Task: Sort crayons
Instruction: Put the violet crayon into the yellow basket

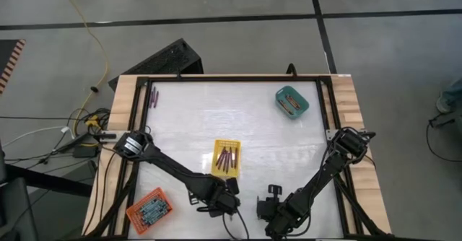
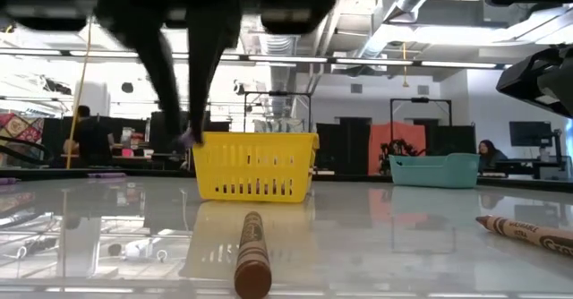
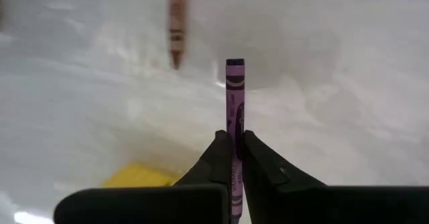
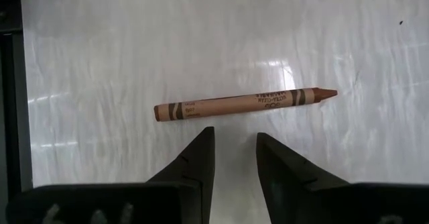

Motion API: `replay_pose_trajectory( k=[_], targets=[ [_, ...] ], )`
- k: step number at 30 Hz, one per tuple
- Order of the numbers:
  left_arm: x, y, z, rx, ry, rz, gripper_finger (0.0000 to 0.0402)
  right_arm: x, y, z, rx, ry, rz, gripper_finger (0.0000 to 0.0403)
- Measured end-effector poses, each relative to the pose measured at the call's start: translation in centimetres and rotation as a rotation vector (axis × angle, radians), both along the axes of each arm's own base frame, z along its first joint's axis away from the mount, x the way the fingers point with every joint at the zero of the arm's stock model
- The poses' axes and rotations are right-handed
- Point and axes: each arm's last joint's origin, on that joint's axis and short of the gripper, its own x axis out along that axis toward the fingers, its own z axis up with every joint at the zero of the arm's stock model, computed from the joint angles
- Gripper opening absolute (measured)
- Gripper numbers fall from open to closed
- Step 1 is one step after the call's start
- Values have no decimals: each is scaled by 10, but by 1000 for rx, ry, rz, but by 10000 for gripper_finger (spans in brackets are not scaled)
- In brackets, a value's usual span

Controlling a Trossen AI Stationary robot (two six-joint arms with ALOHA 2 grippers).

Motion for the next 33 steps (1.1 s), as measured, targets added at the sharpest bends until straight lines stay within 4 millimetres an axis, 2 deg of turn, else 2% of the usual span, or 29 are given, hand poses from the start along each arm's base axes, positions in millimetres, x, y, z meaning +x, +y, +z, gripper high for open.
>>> replay_pose_trajectory(
  k=[7,16,27,33],
  targets=[
    [4,12,25,159,-17,-53,0,0,0,0,-1,0,2,116],
    [19,58,31,324,2,-27,0,0,0,0,-12,-14,-5,116],
    [33,109,31,312,37,33,0,0,0,0,-26,-23,-11,116],
    [37,116,31,297,36,-26,4,0,-1,0,-36,-34,-17,116]
  ],
)
